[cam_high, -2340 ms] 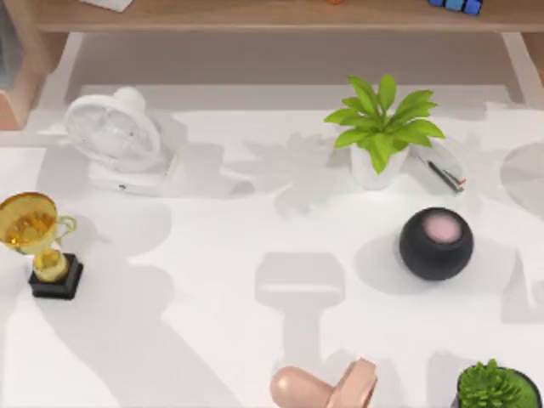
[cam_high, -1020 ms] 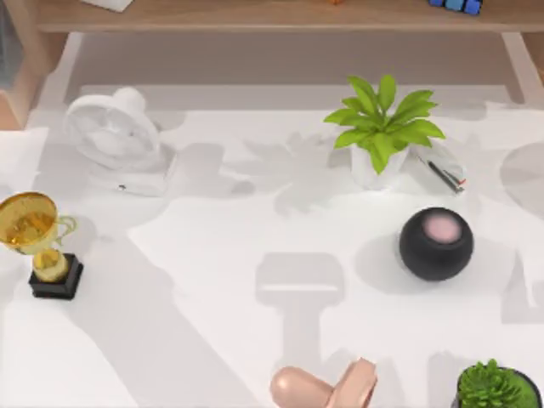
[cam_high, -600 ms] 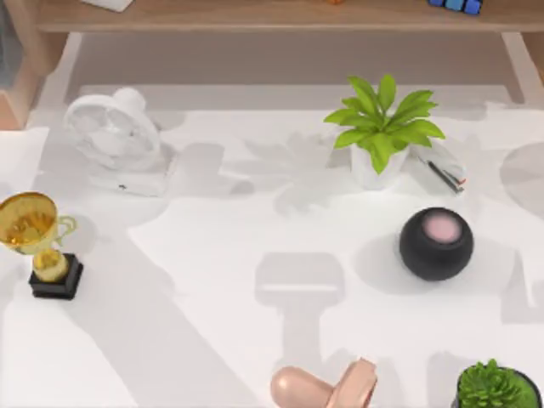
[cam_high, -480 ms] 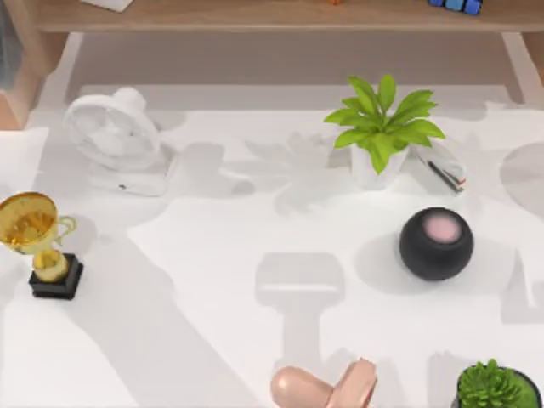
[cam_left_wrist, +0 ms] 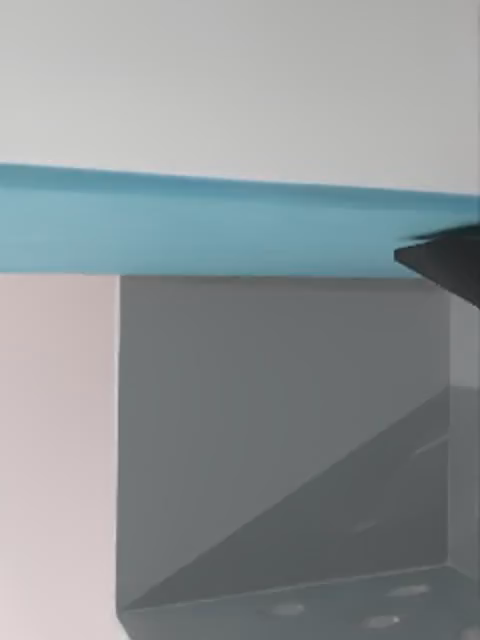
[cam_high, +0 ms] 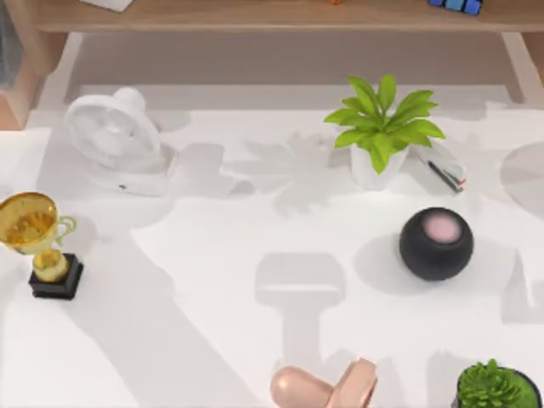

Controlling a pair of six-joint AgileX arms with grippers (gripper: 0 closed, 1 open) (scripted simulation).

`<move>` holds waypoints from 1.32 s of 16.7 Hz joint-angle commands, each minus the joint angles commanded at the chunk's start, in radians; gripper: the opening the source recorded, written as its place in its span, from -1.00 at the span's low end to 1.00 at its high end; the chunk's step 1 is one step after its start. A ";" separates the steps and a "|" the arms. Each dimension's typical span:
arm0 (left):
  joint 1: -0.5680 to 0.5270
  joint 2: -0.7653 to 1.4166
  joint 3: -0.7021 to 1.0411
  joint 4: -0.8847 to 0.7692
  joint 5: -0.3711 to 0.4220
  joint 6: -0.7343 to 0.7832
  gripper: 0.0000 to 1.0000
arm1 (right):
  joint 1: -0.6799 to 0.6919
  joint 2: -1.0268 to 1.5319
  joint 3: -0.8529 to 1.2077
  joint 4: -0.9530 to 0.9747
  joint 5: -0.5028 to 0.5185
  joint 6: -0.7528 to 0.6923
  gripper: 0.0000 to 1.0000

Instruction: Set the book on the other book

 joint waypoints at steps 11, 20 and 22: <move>0.007 -0.062 -0.029 -0.012 0.017 0.063 -1.00 | 0.000 0.000 0.000 0.000 0.000 0.000 1.00; 0.166 -0.300 -0.211 -0.058 0.126 0.706 -1.00 | 0.000 0.000 0.000 0.000 0.000 0.000 1.00; 0.216 -0.340 -0.278 -0.075 0.154 0.901 -1.00 | 0.000 0.000 0.000 0.000 0.000 0.000 1.00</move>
